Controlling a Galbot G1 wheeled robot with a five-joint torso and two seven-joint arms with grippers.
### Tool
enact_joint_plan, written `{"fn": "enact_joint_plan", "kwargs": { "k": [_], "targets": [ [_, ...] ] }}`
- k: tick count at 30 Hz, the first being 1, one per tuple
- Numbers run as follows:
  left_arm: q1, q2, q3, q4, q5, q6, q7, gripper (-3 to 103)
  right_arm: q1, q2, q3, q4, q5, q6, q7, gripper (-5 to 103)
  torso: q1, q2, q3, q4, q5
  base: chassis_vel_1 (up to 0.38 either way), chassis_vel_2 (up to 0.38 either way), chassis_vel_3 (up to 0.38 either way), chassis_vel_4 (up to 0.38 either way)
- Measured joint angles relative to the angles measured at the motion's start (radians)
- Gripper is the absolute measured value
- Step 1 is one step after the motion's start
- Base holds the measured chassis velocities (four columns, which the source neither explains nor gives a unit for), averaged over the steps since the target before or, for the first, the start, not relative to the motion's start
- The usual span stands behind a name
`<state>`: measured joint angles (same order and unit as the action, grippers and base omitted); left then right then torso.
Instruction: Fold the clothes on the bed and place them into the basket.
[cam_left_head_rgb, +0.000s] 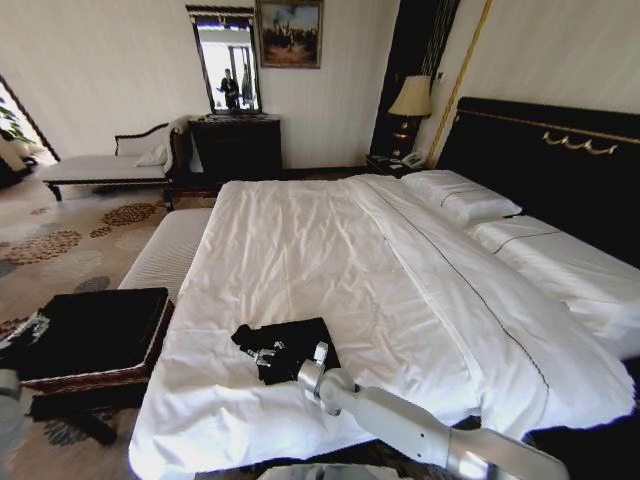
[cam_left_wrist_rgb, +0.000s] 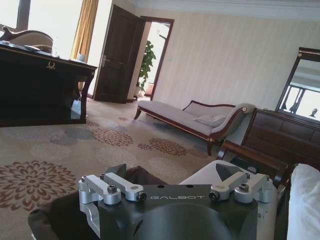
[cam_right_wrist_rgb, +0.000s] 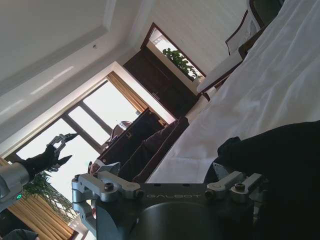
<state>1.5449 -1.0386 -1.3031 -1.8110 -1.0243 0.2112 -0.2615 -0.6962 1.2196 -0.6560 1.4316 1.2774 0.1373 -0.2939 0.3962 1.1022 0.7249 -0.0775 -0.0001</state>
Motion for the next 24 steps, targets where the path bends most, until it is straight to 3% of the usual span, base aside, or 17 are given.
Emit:
{"fn": "enact_joint_plan", "kwargs": {
  "k": [6, 7, 8, 10, 12, 14, 15, 18, 20, 21, 24],
  "targets": [
    [0.017, -0.005, 0.0, -0.029, -0.009, -0.001, 0.008, 100, 0.001, -0.009, 0.006, 0.03, -0.034, 0.016, -0.101, 100, 0.0, 0.0, 0.0, -0.0003, 0.0001, 0.0, 0.0, 0.0, 0.0],
    [0.027, -0.006, 0.007, -0.054, -0.033, -0.001, 0.015, 100, -0.003, -0.044, 0.051, 0.085, -0.03, 0.038, -0.166, 100, 0.0, 0.0, 0.0, -0.0003, 0.0002, 0.0, 0.0, 0.0, 0.0],
    [0.037, -0.006, 0.012, -0.07, -0.051, -0.001, 0.02, 100, -0.004, -0.064, 0.082, 0.116, -0.02, 0.048, -0.18, 100, 0.0, 0.0, 0.0, -0.0007, 0.0001, 0.0, 0.0, 0.0, 0.0],
    [0.057, -0.005, 0.022, -0.089, -0.065, -0.001, 0.034, 100, -0.005, -0.091, 0.133, 0.147, -0.008, 0.06, -0.189, 100, 0.0, 0.0, 0.0, -0.0009, 0.0004, 0.0, 0.0, 0.0, 0.0],
    [0.118, -0.002, 0.064, -0.107, -0.039, -0.021, 0.085, 100, -0.004, -0.146, 0.241, 0.182, -0.002, 0.072, -0.176, 100, 0.0, 0.0, 0.0, -0.0007, 0.0007, 0.0, 0.0, 0.0, 0.0],
    [0.183, -0.013, 0.146, -0.102, 0.032, -0.062, 0.148, 100, -0.008, -0.195, 0.369, 0.178, -0.021, 0.085, -0.122, 100, 0.0, 0.0, 0.0, 0.0, 0.0007, 0.0, 0.0, 0.0, 0.0],
    [0.183, -0.013, 0.146, -0.102, 0.032, -0.062, 0.148, 100, -0.008, -0.195, 0.369, 0.178, -0.021, 0.085, -0.122, 100, 0.0, 0.0, 0.0, 0.0, 0.0007, 0.0, 0.0, 0.0, 0.0],
    [0.245, -0.069, 0.334, -0.135, 0.084, -0.123, 0.248, 100, -0.084, -0.244, 0.622, 0.129, -0.196, 0.122, 0.107, 100, 0.0, 0.0, 0.0, 0.0001, 0.0005, 0.0, 0.0, 0.0, 0.0],
    [0.248, -0.078, 0.362, -0.144, 0.089, -0.132, 0.264, 100, -0.101, -0.248, 0.651, 0.122, -0.222, 0.126, 0.135, 100, 0.0, 0.0, 0.0, -0.0002, 0.0005, 0.0, 0.0, 0.0, 0.0],
    [0.251, -0.099, 0.438, -0.163, 0.093, -0.148, 0.303, 100, -0.181, -0.26, 0.771, 0.111, -0.292, 0.136, 0.219, 100, 0.0, 0.0, 0.0, -0.001, 0.0007, 0.0, 0.0, 0.0, 0.0],
    [0.252, -0.111, 0.496, -0.167, 0.094, -0.164, 0.345, 100, -0.27, -0.265, 0.883, 0.122, -0.327, 0.136, 0.272, 100, 0.0, 0.0, 0.0, -0.0016, 0.0011, 0.0, 0.0, 0.0, 0.0]
  ]
}}
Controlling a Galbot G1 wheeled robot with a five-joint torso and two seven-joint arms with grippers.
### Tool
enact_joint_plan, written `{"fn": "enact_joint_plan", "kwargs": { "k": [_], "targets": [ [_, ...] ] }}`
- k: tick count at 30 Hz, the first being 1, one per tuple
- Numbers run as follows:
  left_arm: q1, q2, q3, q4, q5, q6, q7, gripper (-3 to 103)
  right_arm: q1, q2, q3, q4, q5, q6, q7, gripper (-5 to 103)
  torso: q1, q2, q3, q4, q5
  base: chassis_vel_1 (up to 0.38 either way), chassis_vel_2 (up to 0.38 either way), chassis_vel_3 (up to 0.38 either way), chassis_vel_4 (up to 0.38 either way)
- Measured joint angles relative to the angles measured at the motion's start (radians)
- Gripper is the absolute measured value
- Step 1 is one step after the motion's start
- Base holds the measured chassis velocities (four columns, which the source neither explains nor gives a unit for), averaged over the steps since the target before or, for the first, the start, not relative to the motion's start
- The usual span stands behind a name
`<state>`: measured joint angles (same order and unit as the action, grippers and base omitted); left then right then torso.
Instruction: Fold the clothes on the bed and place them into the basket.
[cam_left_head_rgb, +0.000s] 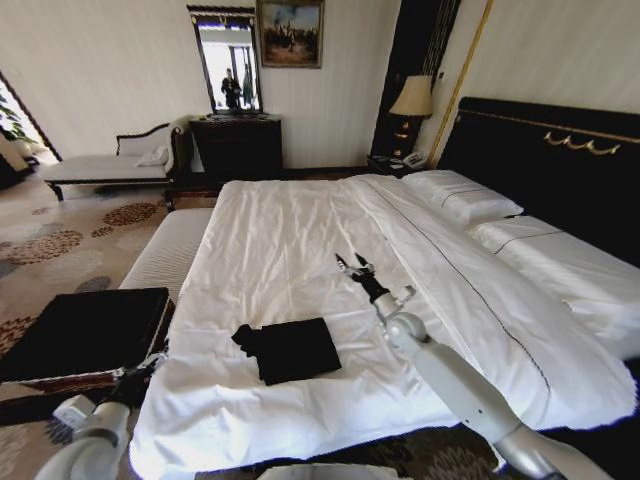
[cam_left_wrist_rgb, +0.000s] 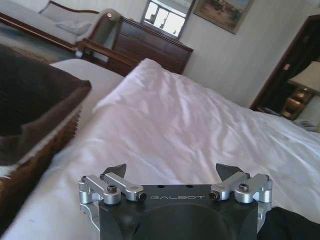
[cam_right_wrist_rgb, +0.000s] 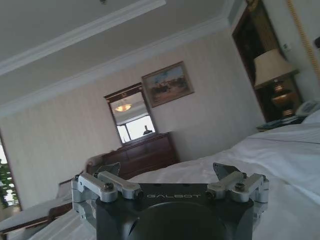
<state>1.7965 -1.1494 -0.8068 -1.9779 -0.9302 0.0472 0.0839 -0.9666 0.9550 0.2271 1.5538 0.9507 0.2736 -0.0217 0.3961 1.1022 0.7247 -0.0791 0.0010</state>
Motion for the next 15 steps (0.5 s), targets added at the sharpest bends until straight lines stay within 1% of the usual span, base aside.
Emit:
{"fn": "enact_joint_plan", "kwargs": {
  "k": [2, 3, 4, 6, 7, 9, 11, 12, 15],
  "targets": [
    [0.009, -0.005, 0.041, -0.005, 0.0, -0.015, 0.04, 100, -0.088, 0.009, 0.097, 0.038, -0.023, -0.001, 0.041, 100, 0.0, 0.0, 0.0, 0.0006, -0.0005, 0.0, 0.0, 0.0, 0.0],
    [0.009, -0.005, 0.041, -0.005, 0.0, -0.015, 0.04, 100, -0.088, 0.009, 0.097, 0.038, -0.023, -0.001, 0.041, 100, 0.0, 0.0, 0.0, 0.0006, -0.0005, 0.0, 0.0, 0.0, 0.0],
    [0.018, -0.008, 0.057, -0.013, -0.004, -0.017, 0.053, 100, -0.13, 0.021, 0.14, 0.062, -0.038, -0.004, 0.056, 100, 0.0, 0.0, 0.0, 0.0015, -0.0004, 0.0, 0.0, 0.0, 0.0],
    [0.031, -0.013, 0.089, -0.03, -0.029, -0.008, 0.066, 100, -0.195, 0.054, 0.198, 0.095, -0.061, -0.01, 0.076, 100, 0.0, 0.0, 0.0, 0.0017, -0.0007, 0.0, 0.0, 0.0, 0.0],
    [0.031, -0.013, 0.089, -0.03, -0.029, -0.008, 0.066, 100, -0.195, 0.054, 0.198, 0.095, -0.061, -0.01, 0.076, 100, 0.0, 0.0, 0.0, 0.0017, -0.0007, 0.0, 0.0, 0.0, 0.0],
    [0.037, -0.014, 0.128, -0.041, -0.05, 0.016, 0.076, 100, -0.24, 0.095, 0.234, 0.114, -0.068, -0.016, 0.091, 100, 0.0, 0.0, 0.0, 0.0012, -0.0005, 0.0, 0.0, 0.0, 0.0],
    [0.035, -0.015, 0.16, -0.039, -0.049, 0.028, 0.084, 100, -0.261, 0.126, 0.252, 0.124, -0.066, -0.02, 0.104, 100, 0.0, 0.0, 0.0, 0.0013, -0.0005, 0.0, 0.0, 0.0, 0.0],
    [0.035, -0.015, 0.16, -0.039, -0.049, 0.028, 0.084, 100, -0.261, 0.126, 0.252, 0.124, -0.066, -0.02, 0.104, 100, 0.0, 0.0, 0.0, 0.0013, -0.0005, 0.0, 0.0, 0.0, 0.0],
    [0.013, -0.031, 0.24, 0.0, -0.046, 0.041, 0.095, 100, -0.293, 0.166, 0.27, 0.139, -0.057, -0.026, 0.122, 100, 0.0, 0.0, 0.0, 0.0014, -0.001, 0.0, 0.0, 0.0, 0.0]
  ]
}}
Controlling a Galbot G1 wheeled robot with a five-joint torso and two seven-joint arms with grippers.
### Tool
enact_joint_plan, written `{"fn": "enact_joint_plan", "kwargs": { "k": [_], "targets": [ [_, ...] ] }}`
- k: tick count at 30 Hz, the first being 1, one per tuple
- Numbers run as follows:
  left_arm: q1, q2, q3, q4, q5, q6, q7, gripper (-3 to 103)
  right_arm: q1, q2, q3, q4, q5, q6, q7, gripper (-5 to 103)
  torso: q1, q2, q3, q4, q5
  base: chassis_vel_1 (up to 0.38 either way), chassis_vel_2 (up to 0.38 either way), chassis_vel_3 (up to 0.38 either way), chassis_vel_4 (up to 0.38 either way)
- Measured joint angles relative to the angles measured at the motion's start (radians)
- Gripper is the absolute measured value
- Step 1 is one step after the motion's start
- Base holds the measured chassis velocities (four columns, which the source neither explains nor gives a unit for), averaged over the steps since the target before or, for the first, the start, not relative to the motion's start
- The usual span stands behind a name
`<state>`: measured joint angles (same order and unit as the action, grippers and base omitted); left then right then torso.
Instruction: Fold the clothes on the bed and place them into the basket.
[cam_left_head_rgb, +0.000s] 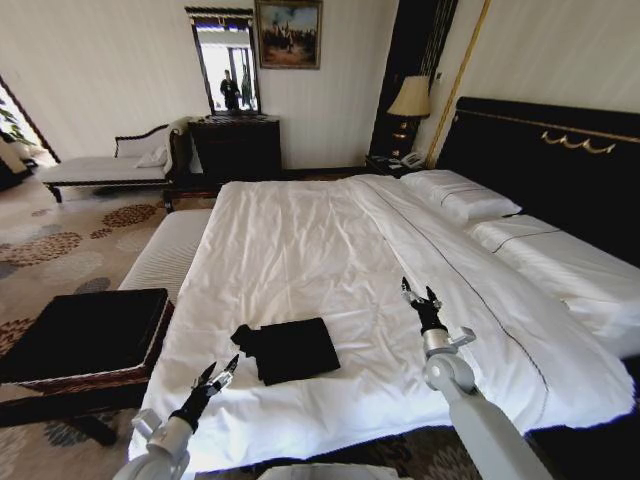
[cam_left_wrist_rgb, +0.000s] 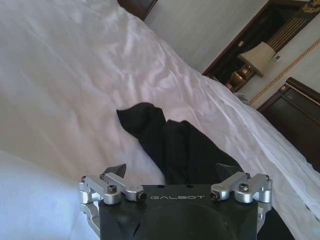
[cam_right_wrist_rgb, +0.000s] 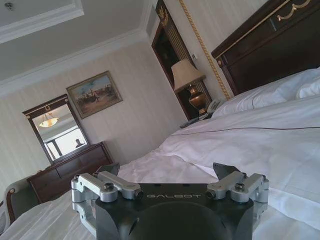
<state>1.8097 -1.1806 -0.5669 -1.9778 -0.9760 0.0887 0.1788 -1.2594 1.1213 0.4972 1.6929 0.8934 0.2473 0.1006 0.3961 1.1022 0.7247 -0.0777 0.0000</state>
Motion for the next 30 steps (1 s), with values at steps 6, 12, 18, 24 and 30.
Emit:
{"fn": "enact_joint_plan", "kwargs": {
  "k": [6, 12, 18, 24, 30],
  "targets": [
    [-0.068, -0.061, 0.077, 0.078, 0.043, -0.009, -0.011, 100, -0.02, 0.0, 0.0, -0.001, -0.017, 0.0, 0.01, 100, 0.0, 0.0, 0.0, -0.0002, 0.0, 0.0, 0.0, 0.0, 0.0],
    [-0.116, -0.084, 0.101, 0.101, 0.044, -0.011, -0.024, 100, -0.021, -0.003, -0.006, -0.014, -0.026, 0.0, 0.016, 100, 0.0, 0.0, 0.0, -0.0001, 0.0, 0.0, 0.0, 0.0, 0.0],
    [-0.167, -0.102, 0.139, 0.111, 0.047, -0.012, -0.052, 100, -0.012, 0.003, -0.016, -0.037, -0.041, 0.001, 0.021, 100, 0.0, 0.0, 0.0, -0.0002, 0.0001, 0.0, 0.0, 0.0, 0.0],
    [-0.233, -0.138, 0.18, 0.151, 0.078, -0.011, -0.091, 100, -0.001, -0.001, -0.024, -0.051, -0.046, 0.001, 0.026, 100, 0.0, 0.0, 0.0, -0.0003, 0.0001, 0.0, 0.0, 0.0, 0.0],
    [-0.267, -0.173, 0.193, 0.171, 0.071, 0.012, -0.131, 100, -0.002, -0.015, -0.033, -0.058, -0.048, 0.001, 0.027, 100, 0.0, 0.0, 0.0, -0.0002, 0.0002, 0.0, 0.0, 0.0, 0.0]
  ]
}}
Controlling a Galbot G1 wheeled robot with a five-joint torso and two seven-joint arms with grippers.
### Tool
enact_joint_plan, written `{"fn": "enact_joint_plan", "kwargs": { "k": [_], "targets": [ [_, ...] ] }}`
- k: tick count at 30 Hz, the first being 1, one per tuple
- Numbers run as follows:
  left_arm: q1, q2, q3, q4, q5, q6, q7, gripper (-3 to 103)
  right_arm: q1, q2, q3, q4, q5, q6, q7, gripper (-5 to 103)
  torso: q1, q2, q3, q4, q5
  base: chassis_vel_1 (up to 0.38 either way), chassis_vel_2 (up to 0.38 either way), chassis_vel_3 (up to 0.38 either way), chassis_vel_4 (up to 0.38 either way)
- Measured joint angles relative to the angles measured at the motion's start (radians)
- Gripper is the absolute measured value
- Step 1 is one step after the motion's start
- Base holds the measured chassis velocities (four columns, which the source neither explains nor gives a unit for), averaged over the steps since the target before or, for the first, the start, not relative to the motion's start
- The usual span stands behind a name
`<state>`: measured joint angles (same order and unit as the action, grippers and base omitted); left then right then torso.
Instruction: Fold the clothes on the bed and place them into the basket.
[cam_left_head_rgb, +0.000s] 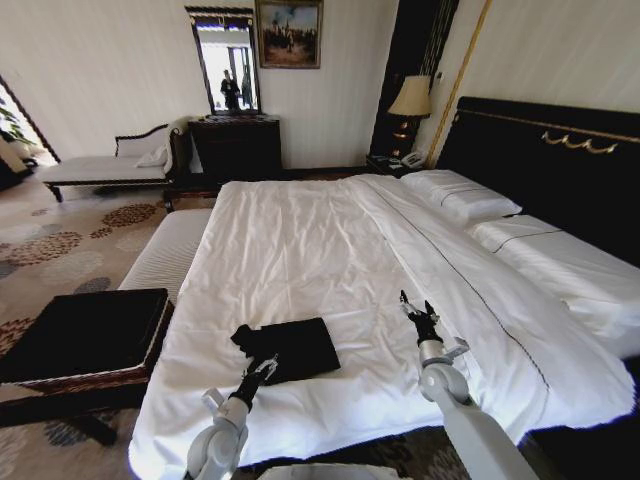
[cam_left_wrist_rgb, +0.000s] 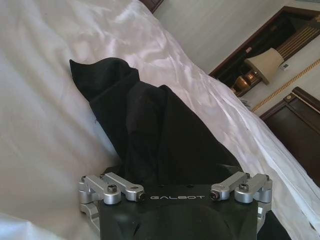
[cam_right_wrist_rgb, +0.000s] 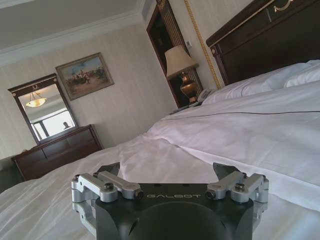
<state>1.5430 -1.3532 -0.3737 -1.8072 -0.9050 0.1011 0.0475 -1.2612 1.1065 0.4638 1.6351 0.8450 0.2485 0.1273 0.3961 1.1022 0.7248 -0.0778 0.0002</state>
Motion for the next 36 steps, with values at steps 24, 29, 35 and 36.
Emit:
{"fn": "enact_joint_plan", "kwargs": {
  "k": [24, 29, 35, 36],
  "targets": [
    [-0.02, -0.037, -0.029, 0.003, -0.051, 0.033, -0.025, 23, 0.124, -0.107, -0.363, 0.001, 0.439, -0.233, -0.042, 100, 0.0, 0.0, 0.0, -0.0003, -0.0003, 0.0, 0.0, 0.0, 0.0],
    [-0.026, -0.028, -0.031, 0.002, -0.051, 0.037, -0.027, 10, 0.107, -0.117, -0.384, 0.01, 0.447, -0.265, -0.056, 100, 0.0, 0.0, 0.0, -0.0003, -0.0003, 0.0, 0.0, 0.0, 0.0],
    [-0.024, -0.036, -0.015, 0.0, -0.037, 0.038, -0.03, 10, 0.088, -0.128, -0.436, 0.032, 0.427, -0.281, -0.086, 100, 0.0, 0.0, 0.0, 0.0002, -0.0002, 0.0, 0.0, 0.0, 0.0],
    [-0.024, -0.036, -0.015, 0.0, -0.037, 0.038, -0.03, 10, 0.088, -0.128, -0.436, 0.032, 0.427, -0.281, -0.086, 100, 0.0, 0.0, 0.0, 0.0002, -0.0002, 0.0, 0.0, 0.0, 0.0]
  ]
}}
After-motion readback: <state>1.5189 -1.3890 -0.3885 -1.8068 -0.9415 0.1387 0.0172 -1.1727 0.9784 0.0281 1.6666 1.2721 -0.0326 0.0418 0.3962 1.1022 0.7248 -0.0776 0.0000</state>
